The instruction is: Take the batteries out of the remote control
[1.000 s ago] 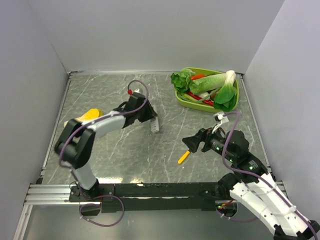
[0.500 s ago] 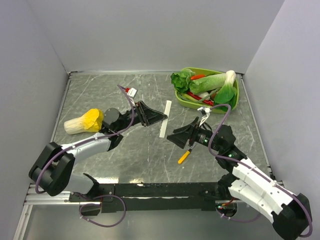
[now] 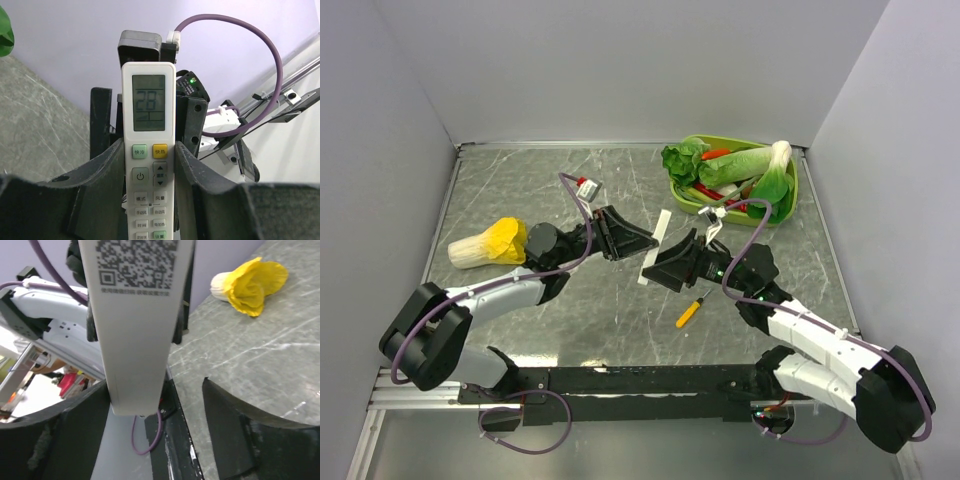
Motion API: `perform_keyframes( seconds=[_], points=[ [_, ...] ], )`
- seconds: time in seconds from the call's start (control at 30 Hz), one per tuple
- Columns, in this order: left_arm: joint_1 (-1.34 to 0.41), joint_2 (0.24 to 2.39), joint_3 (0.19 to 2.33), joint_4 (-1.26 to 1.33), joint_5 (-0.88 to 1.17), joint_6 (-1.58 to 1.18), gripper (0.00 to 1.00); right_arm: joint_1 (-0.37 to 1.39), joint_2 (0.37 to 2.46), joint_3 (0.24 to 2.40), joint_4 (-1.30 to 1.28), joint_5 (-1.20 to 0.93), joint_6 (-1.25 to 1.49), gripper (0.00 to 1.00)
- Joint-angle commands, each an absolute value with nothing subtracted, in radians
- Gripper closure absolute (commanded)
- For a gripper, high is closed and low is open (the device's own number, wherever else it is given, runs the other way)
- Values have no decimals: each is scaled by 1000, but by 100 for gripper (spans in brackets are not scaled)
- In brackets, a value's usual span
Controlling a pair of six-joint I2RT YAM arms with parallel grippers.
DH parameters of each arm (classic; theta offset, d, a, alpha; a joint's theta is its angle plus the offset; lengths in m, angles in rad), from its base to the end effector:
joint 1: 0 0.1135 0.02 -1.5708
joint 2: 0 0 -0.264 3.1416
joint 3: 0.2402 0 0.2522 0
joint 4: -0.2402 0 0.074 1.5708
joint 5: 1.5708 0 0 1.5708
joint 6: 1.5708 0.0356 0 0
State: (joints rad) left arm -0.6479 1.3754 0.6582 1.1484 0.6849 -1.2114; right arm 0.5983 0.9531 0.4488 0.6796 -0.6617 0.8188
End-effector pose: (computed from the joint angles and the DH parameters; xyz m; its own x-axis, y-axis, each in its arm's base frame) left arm 0.2137 -0.1900 0.2991 -0.7493 -0.3421 -0.5670 0.6375 -0.1409 -0.7574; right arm 0.1621 0.1370 0.2807 -0.5912 0.2943 -0.7509 -0.7503 0.1408 0.6459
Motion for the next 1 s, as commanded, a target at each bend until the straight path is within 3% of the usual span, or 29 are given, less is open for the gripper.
perform_keyframes(
  seconds=[0.0,0.03,0.13,0.17,0.2,0.27,0.3,0.33,0.4,0.5,0.63,0.97],
  points=[
    [-660,1371,673,1249,686,-1200,93,614,983,468,882,-709,877,27],
    [-660,1368,666,1249,681,-1195,93,618,988,465,894,-712,887,29],
    [-658,1367,661,1247,672,-1186,91,624,988,465,893,-707,885,52],
    [-660,1365,661,1243,669,-1181,89,624,983,460,890,-704,882,71],
    [-658,1362,663,1227,664,-1177,86,626,977,456,885,-697,881,82],
    [-660,1339,667,1175,641,-1140,59,624,944,449,856,-681,862,100],
    [-658,1322,667,1081,594,-1122,47,626,931,454,772,-664,844,100],
    [-658,1283,669,1021,565,-1100,26,626,910,478,709,-655,784,100],
    [-658,1214,701,778,475,-1007,16,627,882,511,451,-565,708,100],
    [-658,1139,768,472,343,-884,10,632,847,563,258,-462,560,100],
    [-658,1134,865,240,252,-789,11,637,880,652,8,-339,425,100],
    [-658,1181,936,210,244,-764,16,686,951,709,-66,-258,374,100]
  ],
)
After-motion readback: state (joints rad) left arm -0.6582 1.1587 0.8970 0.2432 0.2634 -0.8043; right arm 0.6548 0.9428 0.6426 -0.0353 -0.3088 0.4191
